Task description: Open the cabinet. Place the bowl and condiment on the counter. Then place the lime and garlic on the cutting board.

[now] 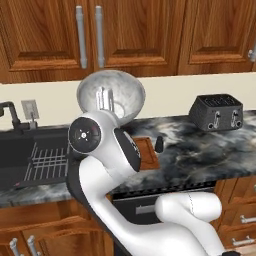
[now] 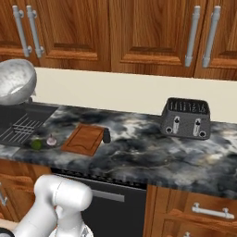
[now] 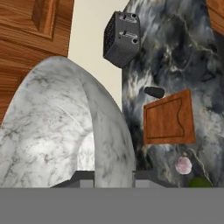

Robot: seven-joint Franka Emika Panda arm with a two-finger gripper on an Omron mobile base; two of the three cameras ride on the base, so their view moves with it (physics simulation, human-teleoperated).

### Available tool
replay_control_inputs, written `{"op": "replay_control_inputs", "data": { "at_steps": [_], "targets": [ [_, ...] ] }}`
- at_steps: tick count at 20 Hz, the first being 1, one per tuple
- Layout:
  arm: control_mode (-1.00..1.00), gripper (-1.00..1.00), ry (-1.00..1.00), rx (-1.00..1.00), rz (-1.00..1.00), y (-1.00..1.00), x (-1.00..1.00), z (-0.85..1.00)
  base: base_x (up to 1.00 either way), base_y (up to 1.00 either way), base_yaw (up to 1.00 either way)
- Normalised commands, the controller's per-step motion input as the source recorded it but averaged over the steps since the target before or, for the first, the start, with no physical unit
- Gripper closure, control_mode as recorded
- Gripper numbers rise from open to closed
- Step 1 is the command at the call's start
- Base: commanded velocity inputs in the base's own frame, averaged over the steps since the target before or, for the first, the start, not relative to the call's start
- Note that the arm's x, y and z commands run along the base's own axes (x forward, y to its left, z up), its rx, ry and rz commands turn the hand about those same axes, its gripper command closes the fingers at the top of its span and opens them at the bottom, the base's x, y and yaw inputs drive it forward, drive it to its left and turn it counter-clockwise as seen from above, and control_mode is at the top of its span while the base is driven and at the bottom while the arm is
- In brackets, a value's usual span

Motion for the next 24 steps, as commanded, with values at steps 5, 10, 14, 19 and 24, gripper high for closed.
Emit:
{"op": "replay_control_inputs", "data": {
  "at_steps": [5, 10, 14, 19, 24],
  "targets": [
    [1.00, 1.00, 0.00, 0.00, 0.00, 0.00, 0.00, 0.00, 0.35, -0.09, 0.10],
    [-1.00, 1.00, 0.00, 0.01, 0.01, 0.00, 0.10, -0.03, 0.19, -0.04, 0.05],
    [-1.00, 1.00, 0.01, 0.00, 0.00, 0.00, 0.19, -0.02, 0.00, 0.00, 0.00],
    [-1.00, 1.00, 0.03, 0.00, 0.00, -0.22, 0.17, 0.00, 0.00, 0.00, 0.00],
    [-1.00, 1.00, 0.01, 0.03, 0.00, -0.50, 0.01, 0.00, 0.00, 0.00, 0.00]
  ]
}}
